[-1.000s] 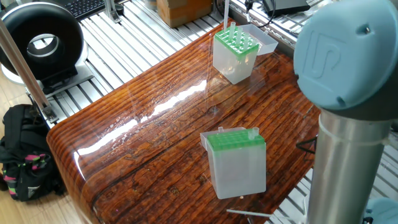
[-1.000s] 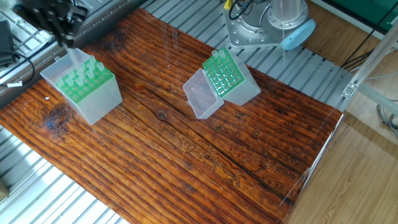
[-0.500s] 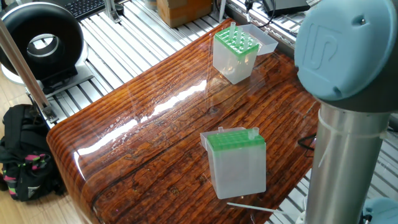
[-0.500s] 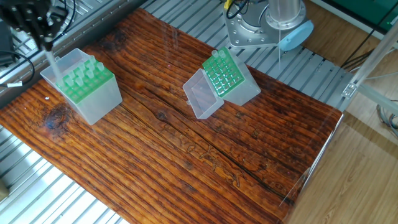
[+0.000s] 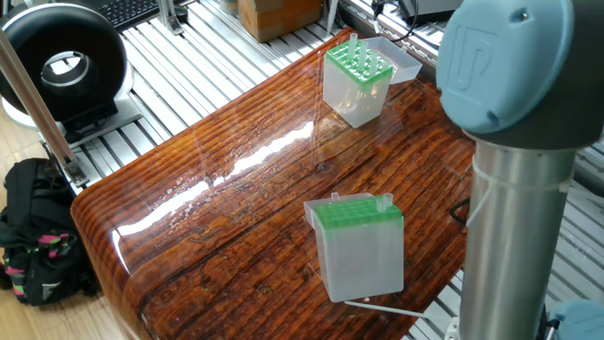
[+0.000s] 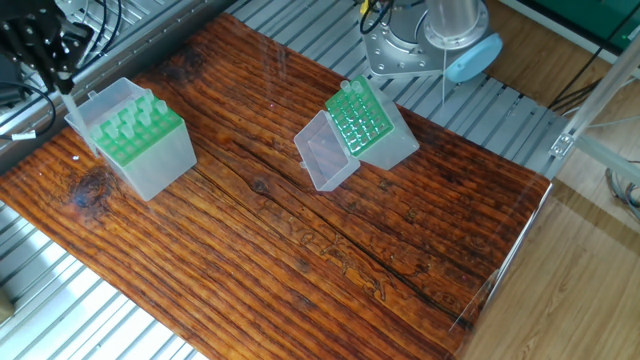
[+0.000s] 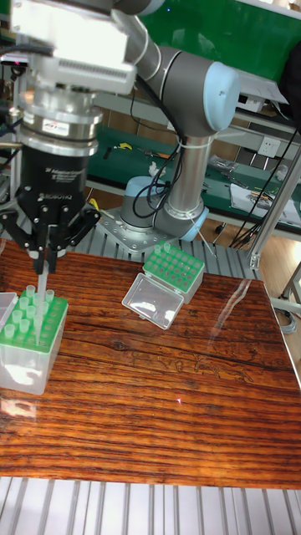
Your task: Transfer all large pipette tips from one holder to another
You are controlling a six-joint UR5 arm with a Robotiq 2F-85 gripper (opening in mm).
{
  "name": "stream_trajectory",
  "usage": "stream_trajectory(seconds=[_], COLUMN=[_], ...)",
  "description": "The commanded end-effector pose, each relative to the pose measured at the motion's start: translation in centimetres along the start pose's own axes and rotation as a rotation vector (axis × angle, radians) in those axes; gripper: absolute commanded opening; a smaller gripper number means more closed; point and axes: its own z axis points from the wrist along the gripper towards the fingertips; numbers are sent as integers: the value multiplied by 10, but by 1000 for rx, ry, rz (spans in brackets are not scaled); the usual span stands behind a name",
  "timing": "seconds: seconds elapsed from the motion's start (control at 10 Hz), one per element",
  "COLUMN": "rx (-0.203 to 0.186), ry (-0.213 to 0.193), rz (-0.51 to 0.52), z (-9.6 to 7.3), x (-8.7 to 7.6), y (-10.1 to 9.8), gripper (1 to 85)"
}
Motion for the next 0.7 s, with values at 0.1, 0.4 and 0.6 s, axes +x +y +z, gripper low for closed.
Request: stream_trajectory(seconds=[0.1, 0.4, 0.6], rx=[-28, -34, -43], ry=[35, 31, 22], rz=[6, 15, 23], z=[9, 11, 12], x=[19, 18, 14], y=[-5, -4, -1], gripper=[10, 10, 10])
